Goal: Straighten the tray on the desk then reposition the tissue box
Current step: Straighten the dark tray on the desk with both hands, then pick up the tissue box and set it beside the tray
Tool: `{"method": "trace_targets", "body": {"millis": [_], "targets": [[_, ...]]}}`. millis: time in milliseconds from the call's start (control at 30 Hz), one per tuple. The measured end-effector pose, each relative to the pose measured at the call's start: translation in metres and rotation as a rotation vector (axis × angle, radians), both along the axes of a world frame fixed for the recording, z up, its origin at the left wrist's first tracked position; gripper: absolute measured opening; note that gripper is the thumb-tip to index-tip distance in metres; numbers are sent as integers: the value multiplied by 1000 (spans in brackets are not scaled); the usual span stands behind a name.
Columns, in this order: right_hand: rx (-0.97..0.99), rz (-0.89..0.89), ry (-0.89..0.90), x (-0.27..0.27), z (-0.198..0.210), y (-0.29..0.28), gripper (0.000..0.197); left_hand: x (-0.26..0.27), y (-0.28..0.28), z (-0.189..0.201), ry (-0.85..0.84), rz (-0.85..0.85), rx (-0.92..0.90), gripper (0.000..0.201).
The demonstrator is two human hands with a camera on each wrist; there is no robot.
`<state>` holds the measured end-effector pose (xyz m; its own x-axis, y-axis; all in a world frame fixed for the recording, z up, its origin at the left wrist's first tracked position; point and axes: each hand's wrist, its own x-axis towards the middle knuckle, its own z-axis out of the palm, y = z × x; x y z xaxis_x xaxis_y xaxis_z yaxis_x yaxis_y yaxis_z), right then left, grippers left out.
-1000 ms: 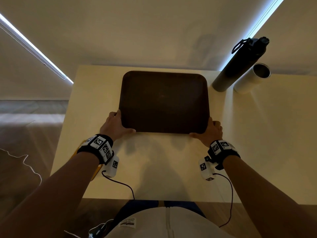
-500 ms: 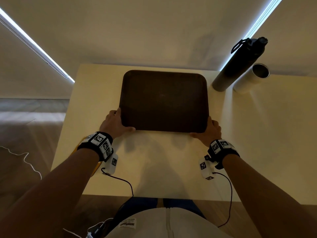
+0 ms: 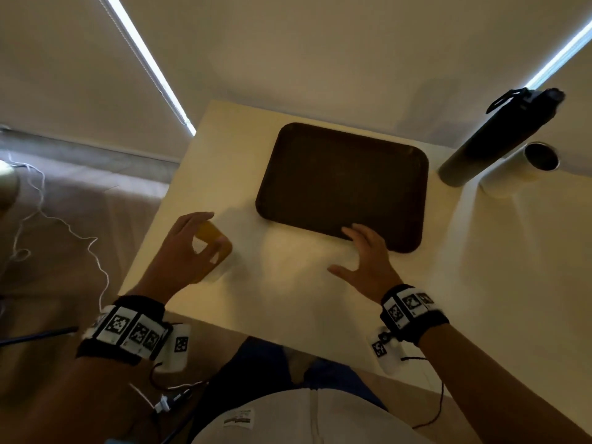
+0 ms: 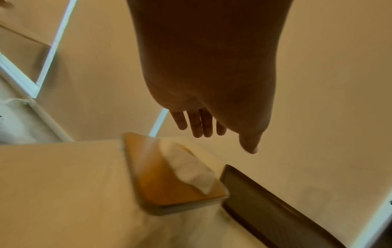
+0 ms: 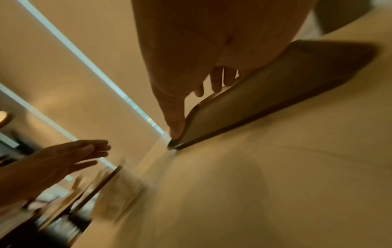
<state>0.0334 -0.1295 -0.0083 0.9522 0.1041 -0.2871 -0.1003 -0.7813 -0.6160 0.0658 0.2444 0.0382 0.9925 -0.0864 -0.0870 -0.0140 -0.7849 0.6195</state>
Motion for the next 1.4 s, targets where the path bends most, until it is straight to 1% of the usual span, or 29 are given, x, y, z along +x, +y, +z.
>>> {"method": "trace_targets", "body": {"millis": [100,167,233,333,400,466,500,600,700,800,1000,1166,1299,1399], "targets": [[41,222,-6,7,6,54,87,-20,41,-3,-26,-35,-56,43],[88,300,24,14,9,92,90,-23,66,-12,-56,-77,-59,48],[133,341,68,23,9,130,95,-21,92,-24,-12,-79,-59,62],[184,340,148,36,7,179,107,-9,125,-41,147,-96,-90,102],[197,296,193,42,5,203,116,5,136,-45,282,-177,-113,124],[217,231,241,45,3,220,124,21,140,-46,381,-302,-98,133],[227,190,266,45,0,229,126,29,143,-50,408,-360,-89,134],[235,130,297,40,-4,240,130,45,144,-58,399,-453,-103,129],[216,94,281,37,-6,250,131,54,143,-63,364,-518,-141,116],[224,60,273,36,-5,253,129,58,142,-63,320,-550,-166,109],[229,42,266,46,1,251,124,72,143,-63,308,-566,-168,108],[237,72,223,88,13,241,124,110,135,-52,250,-562,-159,109],[242,107,195,146,23,231,122,163,125,-38,189,-549,-104,106],[204,129,142,193,28,222,122,209,115,-31,170,-535,-92,107]]}}
